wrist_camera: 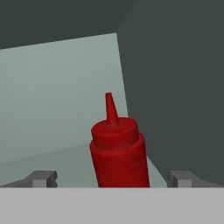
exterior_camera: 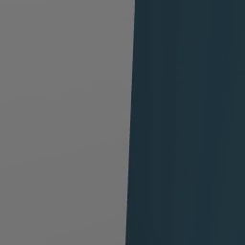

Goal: Move the hot dog bun to the plate on the dining table and place the condiment next to that plate. Then navigate to the fridge and take the sausage and place it on the plate as well.

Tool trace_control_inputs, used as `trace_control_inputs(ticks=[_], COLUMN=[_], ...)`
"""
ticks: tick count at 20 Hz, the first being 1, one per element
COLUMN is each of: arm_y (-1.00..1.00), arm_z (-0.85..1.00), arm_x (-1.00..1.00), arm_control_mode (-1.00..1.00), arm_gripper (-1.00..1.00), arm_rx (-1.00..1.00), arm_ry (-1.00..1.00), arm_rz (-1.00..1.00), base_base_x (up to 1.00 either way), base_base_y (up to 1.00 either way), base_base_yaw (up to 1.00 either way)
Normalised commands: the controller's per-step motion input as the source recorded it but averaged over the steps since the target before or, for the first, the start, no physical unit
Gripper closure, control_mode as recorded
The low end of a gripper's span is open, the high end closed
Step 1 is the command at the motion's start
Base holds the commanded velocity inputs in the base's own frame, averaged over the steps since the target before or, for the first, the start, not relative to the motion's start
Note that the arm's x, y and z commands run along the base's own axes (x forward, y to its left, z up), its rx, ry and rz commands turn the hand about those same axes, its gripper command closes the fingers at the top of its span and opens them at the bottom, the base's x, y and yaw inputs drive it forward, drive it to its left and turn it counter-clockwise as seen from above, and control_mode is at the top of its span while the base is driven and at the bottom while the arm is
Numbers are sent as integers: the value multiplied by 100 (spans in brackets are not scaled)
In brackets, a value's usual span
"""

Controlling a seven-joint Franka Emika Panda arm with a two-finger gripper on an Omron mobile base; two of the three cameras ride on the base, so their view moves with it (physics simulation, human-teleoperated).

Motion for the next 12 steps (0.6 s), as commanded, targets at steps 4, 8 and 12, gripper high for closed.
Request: trace_control_inputs(ticks=[4,8,12], arm_y=[-11,-3,-9], arm_z=[0,-1,-18], arm_x=[20,22,31], arm_control_mode=[-100,-100,-100], arm_gripper=[-100,-100,-100], arm_rx=[0,0,0], arm_ry=[0,0,0], arm_rz=[0,0,0], base_base_x=[0,0,0], base_base_y=[0,0,0], base_base_yaw=[0,0,0])
